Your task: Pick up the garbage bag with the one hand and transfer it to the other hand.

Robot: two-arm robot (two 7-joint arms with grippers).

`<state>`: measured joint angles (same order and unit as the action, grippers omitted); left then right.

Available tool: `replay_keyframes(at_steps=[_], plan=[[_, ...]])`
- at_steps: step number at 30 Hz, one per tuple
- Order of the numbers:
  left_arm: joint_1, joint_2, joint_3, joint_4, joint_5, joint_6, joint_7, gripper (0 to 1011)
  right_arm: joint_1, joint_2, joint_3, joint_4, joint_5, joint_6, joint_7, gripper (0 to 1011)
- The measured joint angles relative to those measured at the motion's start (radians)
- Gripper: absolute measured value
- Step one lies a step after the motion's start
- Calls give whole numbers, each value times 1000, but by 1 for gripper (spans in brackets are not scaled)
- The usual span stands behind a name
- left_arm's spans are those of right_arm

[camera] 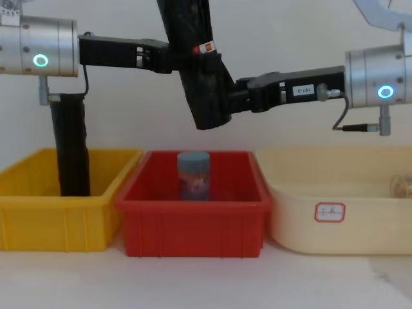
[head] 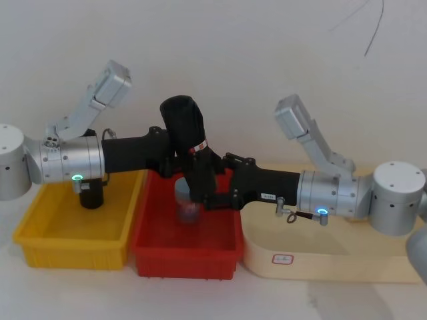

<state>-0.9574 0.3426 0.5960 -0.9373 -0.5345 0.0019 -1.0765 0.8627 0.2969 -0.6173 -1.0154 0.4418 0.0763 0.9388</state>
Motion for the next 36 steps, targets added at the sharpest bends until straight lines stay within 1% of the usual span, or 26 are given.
replay_keyframes(at_steps=[16, 26, 36], plan=[[-33, -3, 33, 30, 19, -34, -19, 415, 46, -26, -36, 70, -15, -18, 10, 1004], [-39, -3, 44, 34, 22, -52, -17, 415, 64, -43, -49, 107, -14, -26, 11, 1004], [-39, 1, 50, 32, 19, -58, -11, 415, 82, -63, -58, 143, -7, -36, 9, 1004]])
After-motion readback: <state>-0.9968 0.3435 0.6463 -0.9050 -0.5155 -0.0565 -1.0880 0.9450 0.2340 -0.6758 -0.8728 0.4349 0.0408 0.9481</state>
